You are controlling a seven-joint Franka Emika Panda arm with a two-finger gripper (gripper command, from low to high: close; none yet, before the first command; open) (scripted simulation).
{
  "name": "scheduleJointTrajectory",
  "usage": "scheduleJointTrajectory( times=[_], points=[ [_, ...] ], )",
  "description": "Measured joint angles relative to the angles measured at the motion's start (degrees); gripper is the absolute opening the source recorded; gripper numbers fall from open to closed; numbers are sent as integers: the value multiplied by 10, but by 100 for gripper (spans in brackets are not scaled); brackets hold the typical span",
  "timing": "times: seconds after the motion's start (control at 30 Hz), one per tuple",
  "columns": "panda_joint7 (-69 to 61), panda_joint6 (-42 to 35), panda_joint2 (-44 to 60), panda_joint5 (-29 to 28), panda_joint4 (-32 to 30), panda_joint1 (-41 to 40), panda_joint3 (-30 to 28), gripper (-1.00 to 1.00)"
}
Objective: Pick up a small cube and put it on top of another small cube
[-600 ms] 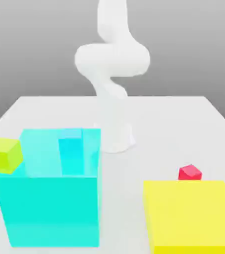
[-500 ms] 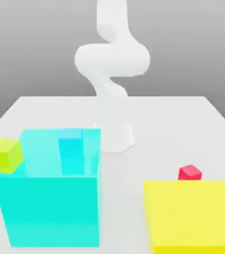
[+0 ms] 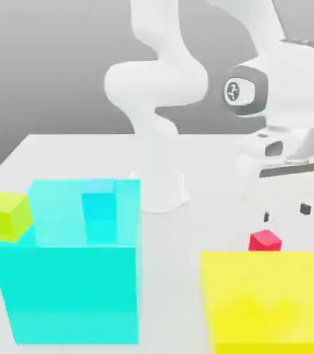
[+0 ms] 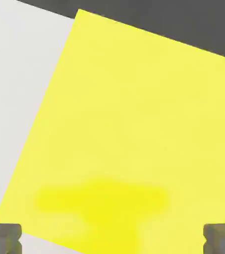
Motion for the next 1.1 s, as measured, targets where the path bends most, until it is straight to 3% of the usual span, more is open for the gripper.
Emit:
scheduleJointTrajectory(
  times=[0.1, 0.3, 0.5, 0.67, 0.7, 0.93, 1.1],
  points=[
    [13, 33, 41, 7, -23, 32, 16, 0],
    [89, 71, 96, -90, -10, 46, -28, 0],
    [173, 111, 153, -204, 4, 117, -126, 0],
    [216, 149, 200, -266, 11, 201, -227, 0],
    [221, 156, 207, -272, 12, 216, -244, -100],
    [222, 158, 209, -273, 12, 218, -247, -100],
    [183, 125, 167, -218, 7, 154, -166, -100]
  ],
)
